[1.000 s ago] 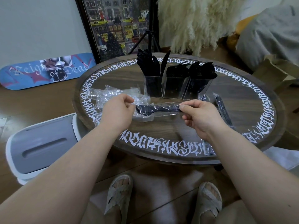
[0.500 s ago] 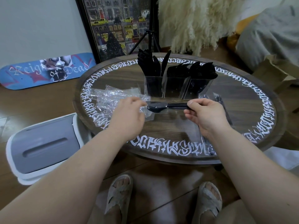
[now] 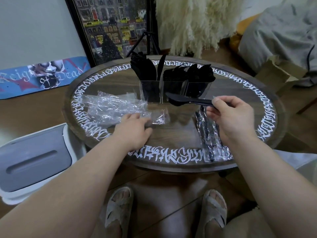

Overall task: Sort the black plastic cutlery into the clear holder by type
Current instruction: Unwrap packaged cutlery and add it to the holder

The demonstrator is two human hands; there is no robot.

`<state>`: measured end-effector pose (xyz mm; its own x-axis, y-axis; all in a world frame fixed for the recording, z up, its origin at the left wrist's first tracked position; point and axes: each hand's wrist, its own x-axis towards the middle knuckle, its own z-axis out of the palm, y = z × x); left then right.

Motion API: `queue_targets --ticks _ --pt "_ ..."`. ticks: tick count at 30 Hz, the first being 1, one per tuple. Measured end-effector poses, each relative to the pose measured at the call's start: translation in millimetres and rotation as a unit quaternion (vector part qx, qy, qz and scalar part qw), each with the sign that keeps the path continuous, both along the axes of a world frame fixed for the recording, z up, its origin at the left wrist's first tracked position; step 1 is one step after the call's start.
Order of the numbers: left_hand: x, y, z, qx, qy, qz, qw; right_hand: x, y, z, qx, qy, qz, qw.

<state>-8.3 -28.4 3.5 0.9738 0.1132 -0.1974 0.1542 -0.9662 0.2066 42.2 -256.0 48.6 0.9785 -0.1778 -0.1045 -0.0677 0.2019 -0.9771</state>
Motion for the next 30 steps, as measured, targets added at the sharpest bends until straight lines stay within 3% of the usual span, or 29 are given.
queue_targets --ticks 2,5,9,11,15,18,21,24,30 --pt "2 -12 10 -0.03 -0.081 0.012 0.996 -2 1 0 0.026 0.008 0.03 0.999" --pt "4 -32 30 -0.165 -0.167 0.073 0.969 -5 4 -4 0.025 0.042 0.108 0.993" --pt "14 -38 32 -0.427 -0.159 0.17 0.874 -11 9 -7 -0.056 0.078 0.231 0.968" --pt "16 -40 32 -0.487 -0.155 0.186 0.839 -15 12 -9 -0.14 0.061 0.293 0.944" --pt "19 -42 26 -0.479 -0.167 0.181 0.843 -20 20 -17 -0.35 -0.047 0.344 0.87" --pt "20 -43 27 -0.456 -0.161 0.173 0.858 -19 24 -22 -0.409 -0.078 0.363 0.834" --pt "18 -45 31 -0.393 -0.167 0.136 0.894 -20 28 -24 -0.423 -0.089 0.387 0.815" --pt "15 -47 34 -0.348 -0.179 0.102 0.915 -19 32 -24 -0.418 -0.11 0.361 0.826" --pt "13 -48 35 -0.33 -0.181 0.032 0.926 -14 39 -12 -0.285 -0.133 0.238 0.919"
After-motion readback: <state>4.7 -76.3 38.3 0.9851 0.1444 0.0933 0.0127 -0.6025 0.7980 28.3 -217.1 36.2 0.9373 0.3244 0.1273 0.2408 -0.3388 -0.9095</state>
